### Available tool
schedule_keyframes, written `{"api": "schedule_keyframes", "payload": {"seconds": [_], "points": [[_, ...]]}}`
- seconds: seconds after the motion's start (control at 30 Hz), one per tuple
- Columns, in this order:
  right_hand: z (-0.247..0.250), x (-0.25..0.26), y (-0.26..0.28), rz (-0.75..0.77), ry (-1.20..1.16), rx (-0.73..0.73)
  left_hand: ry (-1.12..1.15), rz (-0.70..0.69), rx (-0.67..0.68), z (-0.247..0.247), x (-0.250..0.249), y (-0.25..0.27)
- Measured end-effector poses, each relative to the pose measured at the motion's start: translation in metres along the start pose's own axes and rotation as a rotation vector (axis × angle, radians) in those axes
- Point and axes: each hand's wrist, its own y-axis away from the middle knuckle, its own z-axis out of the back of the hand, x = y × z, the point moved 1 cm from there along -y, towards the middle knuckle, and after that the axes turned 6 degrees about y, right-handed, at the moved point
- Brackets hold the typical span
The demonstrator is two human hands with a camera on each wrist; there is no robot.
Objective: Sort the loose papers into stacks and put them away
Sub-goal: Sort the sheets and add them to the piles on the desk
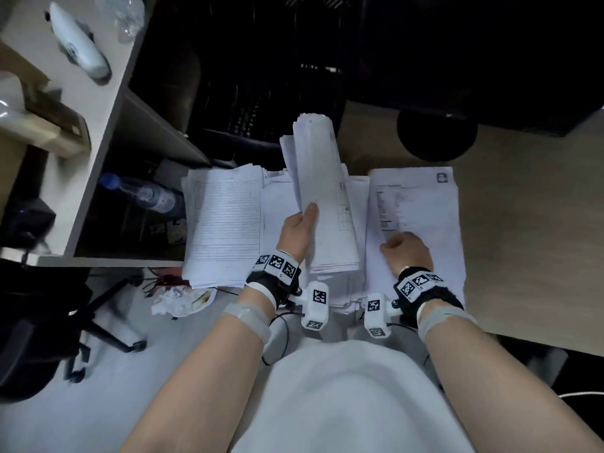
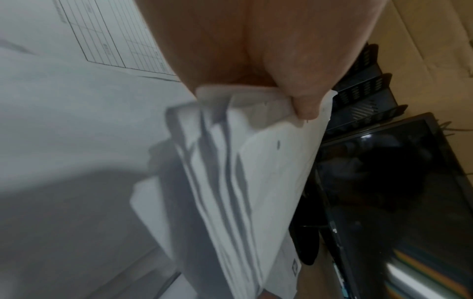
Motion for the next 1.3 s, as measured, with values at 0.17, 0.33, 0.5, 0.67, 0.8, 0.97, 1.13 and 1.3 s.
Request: {"api": "schedule_keyframes", "payload": {"seconds": [0.17, 0.33, 0.5, 0.67, 0.8, 0.97, 1.13, 1.3], "points": [[0.007, 0.017, -0.001, 0.111, -0.330, 0.019, 0.000, 0.016, 0.125, -0.009, -0.003, -0.007], [0.033, 0.042, 0.012, 0.294, -0.585, 0.223, -0.168, -0.079, 0.081, -0.033, -0.009, -0.007], [0.054, 0.019, 0.014, 0.206, -0.598, 0.146, -0.226, -0.113, 0.041, -0.052, -0.011, -0.001], [0.072, -0.010, 0.021, 0.296, -0.540, 0.123, -0.225, -0.156, 0.052, -0.072, -0.003, 0.009], [0.075, -0.037, 0.009, 0.274, -0.404, -0.082, -0.196, -0.184, 0.034, -0.080, -0.005, 0.016], [0.081, -0.066, 0.001, 0.138, -0.366, -0.124, -0.152, -0.195, 0.021, -0.086, -0.002, 0.021], [0.087, -0.086, -0.002, 0.034, -0.310, -0.237, -0.102, -0.182, -0.010, -0.091, 0.001, 0.023], [0.072, -0.114, -0.011, -0.128, -0.196, -0.185, -0.081, -0.196, -0.044, -0.076, 0.008, 0.014]]}}
